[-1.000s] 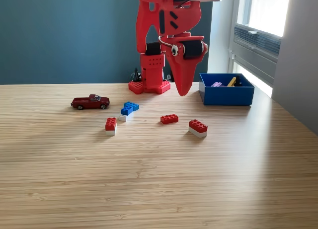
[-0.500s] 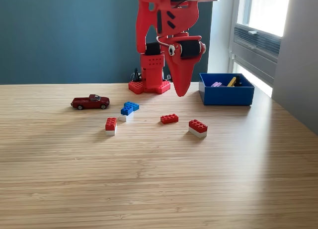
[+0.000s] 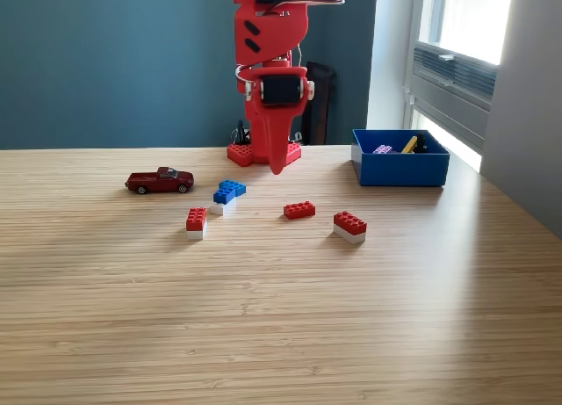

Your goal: Grasp a lego block and put it in the bin.

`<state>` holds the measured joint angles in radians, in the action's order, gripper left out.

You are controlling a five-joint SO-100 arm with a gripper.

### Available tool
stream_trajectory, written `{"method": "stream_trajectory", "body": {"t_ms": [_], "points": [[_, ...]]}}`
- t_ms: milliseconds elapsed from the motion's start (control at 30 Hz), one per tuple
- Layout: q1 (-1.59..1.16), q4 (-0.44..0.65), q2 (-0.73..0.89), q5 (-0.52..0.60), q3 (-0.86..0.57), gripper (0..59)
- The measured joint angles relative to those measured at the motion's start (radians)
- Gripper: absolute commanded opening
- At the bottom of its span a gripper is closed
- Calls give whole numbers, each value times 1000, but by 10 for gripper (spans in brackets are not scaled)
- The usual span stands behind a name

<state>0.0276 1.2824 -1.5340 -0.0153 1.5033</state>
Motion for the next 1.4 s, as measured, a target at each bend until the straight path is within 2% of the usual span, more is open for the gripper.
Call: {"method": "stream_trajectory", "body": {"t_ms": [433, 767, 1167, 1233, 1300, 1400], "points": [[98, -28, -3, -14, 57, 1], [106, -43, -98, -14, 101, 1], [206, -84, -98, -12, 103, 5], [233, -87, -98, 2, 103, 47], [255, -87, -98, 14, 103, 128], [265, -87, -98, 121, 123, 121]]}}
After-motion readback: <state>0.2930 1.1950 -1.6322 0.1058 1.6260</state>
